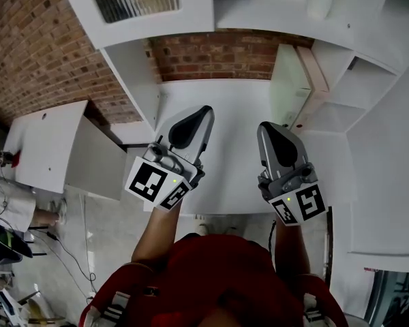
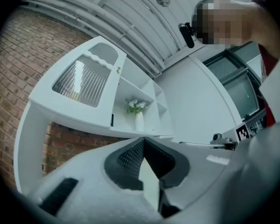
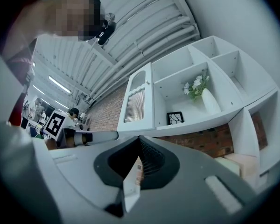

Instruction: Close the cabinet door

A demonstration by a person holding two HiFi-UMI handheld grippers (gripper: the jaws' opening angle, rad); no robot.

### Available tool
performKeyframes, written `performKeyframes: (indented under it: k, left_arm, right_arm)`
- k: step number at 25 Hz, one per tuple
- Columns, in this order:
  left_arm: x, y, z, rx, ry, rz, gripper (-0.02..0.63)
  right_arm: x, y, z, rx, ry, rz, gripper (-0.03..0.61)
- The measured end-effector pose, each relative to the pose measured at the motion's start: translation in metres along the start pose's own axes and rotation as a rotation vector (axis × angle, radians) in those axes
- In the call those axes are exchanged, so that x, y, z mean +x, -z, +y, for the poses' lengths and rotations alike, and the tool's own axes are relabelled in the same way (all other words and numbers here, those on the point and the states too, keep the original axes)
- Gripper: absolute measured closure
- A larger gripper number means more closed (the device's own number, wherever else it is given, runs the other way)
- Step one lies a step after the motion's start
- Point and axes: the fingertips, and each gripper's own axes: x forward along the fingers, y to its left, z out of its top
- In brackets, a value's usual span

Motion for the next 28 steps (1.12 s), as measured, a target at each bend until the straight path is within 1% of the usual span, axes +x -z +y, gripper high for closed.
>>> performKeyframes:
  k: [18, 28]
  left_arm:
    - [-0.003, 0.002, -0.020, 0.007, 0.007, 0.011, 0.612]
    - [-0.009, 0.000, -0.019, 0.018, -0.008, 0.011, 0.612]
  right_arm:
    - [-0.013, -0.004, 0.003, -0.010, 0.003, -0.021, 0.566]
    - [-0.012, 0.001, 0.008, -0.007, -0.010, -0.015, 0.566]
